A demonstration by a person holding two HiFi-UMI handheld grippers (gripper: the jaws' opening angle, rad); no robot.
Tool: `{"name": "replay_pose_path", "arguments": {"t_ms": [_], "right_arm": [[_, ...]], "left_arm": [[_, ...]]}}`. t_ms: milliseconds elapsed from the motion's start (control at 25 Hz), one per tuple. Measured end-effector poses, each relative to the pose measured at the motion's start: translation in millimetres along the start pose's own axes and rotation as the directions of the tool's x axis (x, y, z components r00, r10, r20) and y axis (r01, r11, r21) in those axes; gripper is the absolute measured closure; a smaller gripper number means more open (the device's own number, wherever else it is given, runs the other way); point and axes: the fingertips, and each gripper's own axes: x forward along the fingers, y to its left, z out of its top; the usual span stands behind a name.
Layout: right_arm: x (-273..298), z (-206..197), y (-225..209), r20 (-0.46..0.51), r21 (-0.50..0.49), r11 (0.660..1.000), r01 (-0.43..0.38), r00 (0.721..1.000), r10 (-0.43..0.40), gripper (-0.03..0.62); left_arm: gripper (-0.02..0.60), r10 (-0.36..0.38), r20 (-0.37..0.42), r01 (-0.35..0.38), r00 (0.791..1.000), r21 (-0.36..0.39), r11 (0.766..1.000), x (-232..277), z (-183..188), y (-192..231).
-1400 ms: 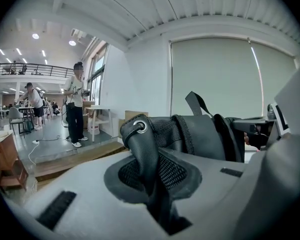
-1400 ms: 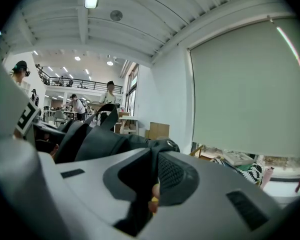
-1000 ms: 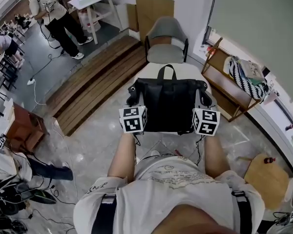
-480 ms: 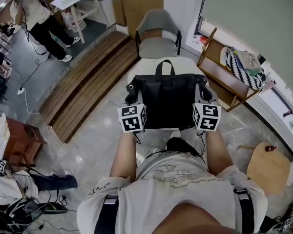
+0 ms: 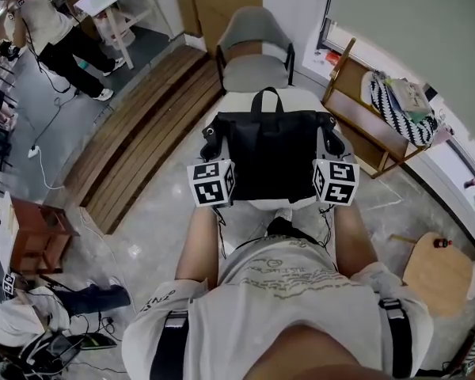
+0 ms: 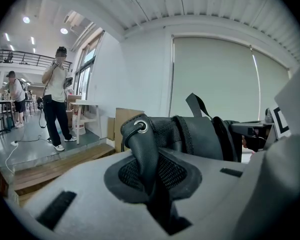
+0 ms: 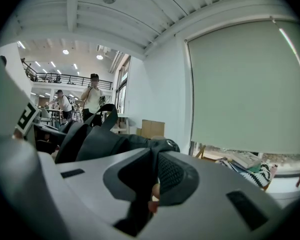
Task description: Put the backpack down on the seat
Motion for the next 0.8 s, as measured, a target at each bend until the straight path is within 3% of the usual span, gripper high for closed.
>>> {"name": "replay_pose_path", "arguments": {"t_ms": [280,800], "right_arm": [[53,-2,-27,-0.025,0.019,1.0,-0.011,1.0,0.011,0.554],[147,-50,-79,-0.145,0.061,0.997,-0.047,0.988,0.055,0.554]], "left_arm": [[0.518,0.0,-0.038,0.0,0.999,-0.003,1.0,59,10,-1],[0.518,-0.019,-0.186,0.018,0.982,-0.008,1.0,164,-5,-6]]}}
